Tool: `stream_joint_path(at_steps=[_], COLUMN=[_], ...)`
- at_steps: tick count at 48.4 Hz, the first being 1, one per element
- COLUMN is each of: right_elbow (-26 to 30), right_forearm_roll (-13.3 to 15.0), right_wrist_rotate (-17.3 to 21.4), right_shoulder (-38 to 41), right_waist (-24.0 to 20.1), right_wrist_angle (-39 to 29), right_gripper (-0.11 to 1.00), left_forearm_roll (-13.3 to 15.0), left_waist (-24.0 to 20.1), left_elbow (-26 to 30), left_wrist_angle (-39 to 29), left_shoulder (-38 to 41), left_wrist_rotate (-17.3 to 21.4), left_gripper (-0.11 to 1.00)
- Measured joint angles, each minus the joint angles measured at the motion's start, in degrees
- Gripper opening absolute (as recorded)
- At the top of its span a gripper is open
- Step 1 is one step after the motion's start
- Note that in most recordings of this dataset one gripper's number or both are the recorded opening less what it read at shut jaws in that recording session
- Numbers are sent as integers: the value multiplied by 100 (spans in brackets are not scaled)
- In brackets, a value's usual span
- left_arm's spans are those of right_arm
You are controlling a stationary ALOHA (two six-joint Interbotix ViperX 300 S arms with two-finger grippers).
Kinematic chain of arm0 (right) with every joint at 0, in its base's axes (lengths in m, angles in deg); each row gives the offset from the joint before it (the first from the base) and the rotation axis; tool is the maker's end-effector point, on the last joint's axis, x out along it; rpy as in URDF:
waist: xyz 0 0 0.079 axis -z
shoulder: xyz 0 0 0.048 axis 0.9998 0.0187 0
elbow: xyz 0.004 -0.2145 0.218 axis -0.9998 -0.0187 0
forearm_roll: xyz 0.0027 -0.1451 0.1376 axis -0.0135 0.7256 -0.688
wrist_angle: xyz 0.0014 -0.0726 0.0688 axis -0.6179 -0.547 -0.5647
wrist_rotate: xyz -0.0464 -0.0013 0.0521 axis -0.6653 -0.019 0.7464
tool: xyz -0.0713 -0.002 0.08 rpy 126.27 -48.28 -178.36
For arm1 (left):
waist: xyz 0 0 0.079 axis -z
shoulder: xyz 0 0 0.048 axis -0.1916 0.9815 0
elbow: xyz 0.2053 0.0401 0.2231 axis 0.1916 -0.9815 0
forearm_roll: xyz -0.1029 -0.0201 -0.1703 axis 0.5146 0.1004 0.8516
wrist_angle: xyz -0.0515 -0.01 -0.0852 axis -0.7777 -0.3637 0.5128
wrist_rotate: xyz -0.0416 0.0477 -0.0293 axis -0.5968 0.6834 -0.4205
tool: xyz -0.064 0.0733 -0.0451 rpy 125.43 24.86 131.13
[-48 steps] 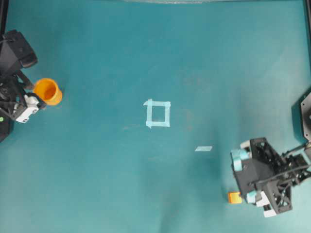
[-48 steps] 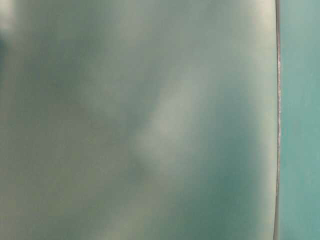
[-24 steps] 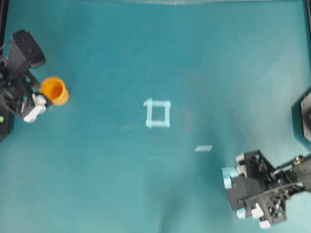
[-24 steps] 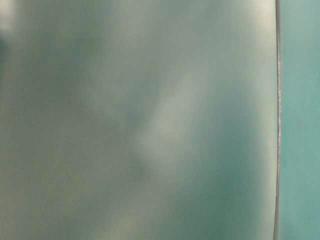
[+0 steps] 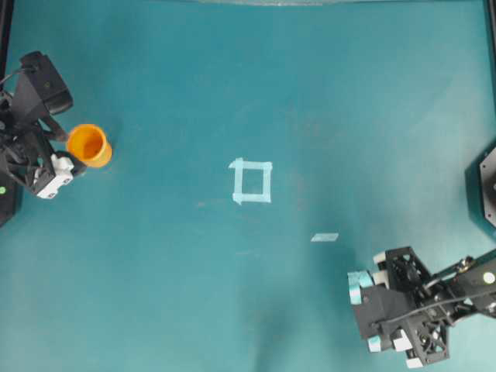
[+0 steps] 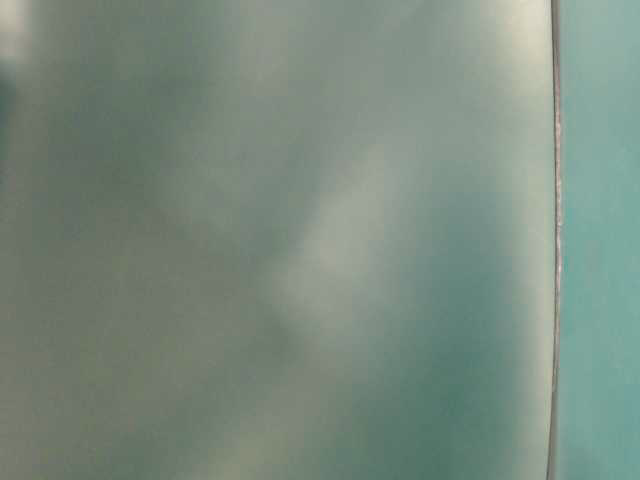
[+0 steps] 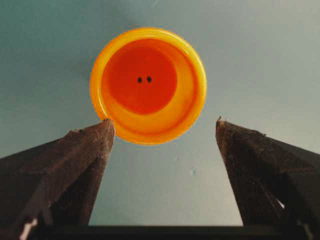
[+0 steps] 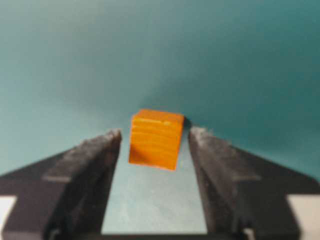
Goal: Hold the block with right arm and the cup with left arm, then put the block into the cup.
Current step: 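Lower right gripper and close it on the orange block, then lower left gripper around the orange cup rim and close it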
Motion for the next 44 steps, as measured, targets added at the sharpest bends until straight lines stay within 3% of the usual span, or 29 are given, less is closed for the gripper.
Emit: stream_joint_path(at_steps=[10,24,44], right_elbow=[9,9,9], right_forearm_roll=[0,0,0], right_wrist_rotate=[132,132,132], right_shoulder=[114,123,193], right_waist=[-18,-26,-26], right_wrist_angle=[0,53,220], right_gripper=[42,42,42], left_forearm_roll=[0,-9,-229], left_waist=[114,255,255], left_elbow=[-53,-97,202], left_wrist_angle=[-18,9,-9], left_shoulder=[-105,-176,404], left_wrist_rotate=[9,9,-9], left_gripper=[79,79,79])
